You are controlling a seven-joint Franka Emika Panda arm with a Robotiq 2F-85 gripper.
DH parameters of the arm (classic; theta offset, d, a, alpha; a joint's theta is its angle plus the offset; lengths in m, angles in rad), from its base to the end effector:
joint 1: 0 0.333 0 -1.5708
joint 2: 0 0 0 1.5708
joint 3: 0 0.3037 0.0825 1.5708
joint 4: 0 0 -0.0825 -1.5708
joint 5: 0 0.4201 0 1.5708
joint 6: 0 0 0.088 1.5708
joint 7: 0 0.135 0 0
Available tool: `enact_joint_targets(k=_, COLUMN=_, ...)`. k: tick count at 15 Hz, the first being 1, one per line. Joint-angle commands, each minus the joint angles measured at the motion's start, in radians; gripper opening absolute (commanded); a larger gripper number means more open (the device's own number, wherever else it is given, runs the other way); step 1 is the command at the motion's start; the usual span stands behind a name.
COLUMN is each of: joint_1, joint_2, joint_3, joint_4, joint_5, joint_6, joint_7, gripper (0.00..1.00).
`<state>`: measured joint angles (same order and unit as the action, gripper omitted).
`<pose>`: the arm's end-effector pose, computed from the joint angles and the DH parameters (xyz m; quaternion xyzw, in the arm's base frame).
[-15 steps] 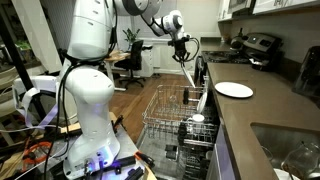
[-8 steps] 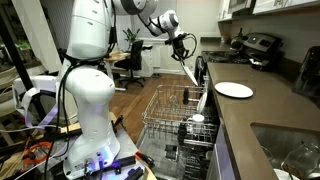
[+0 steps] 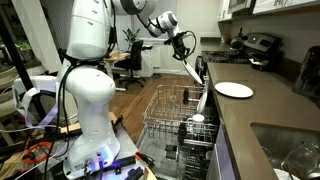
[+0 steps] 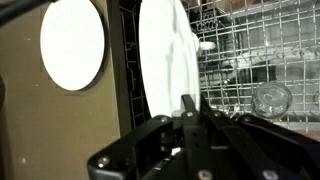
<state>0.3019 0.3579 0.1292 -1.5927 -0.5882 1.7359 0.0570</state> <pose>0.6378 0.2127 0.3761 0.9272 0.2528 -0.0353 0.2740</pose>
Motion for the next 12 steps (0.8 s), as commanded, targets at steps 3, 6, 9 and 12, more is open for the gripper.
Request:
enact_joint_targets(k=3, joint_1=0.028, joint_2=-0.02, joint_3=-0.005, joint_4=0.011, joint_5=-0.089, joint_6=-0.094, joint_7=0.066, gripper=0.07)
enact_joint_targets(k=6, joint_1=0.019, joint_2=-0.025, joint_3=-0.006, joint_4=0.003, joint_5=-0.115, joint_6=-0.102, joint_7=0.074, gripper=0.07)
enact_joint_targets(k=9, joint_1=0.002, joint_2=-0.035, joint_3=-0.018, joint_4=-0.011, joint_5=-0.128, joint_6=-0.089, joint_7=0.08, gripper=0.07)
enact_joint_targets(k=12, joint_1=-0.016, joint_2=-0.041, joint_3=-0.037, joint_4=-0.018, joint_5=-0.131, joint_6=-0.087, joint_7=0.091, gripper=0.07)
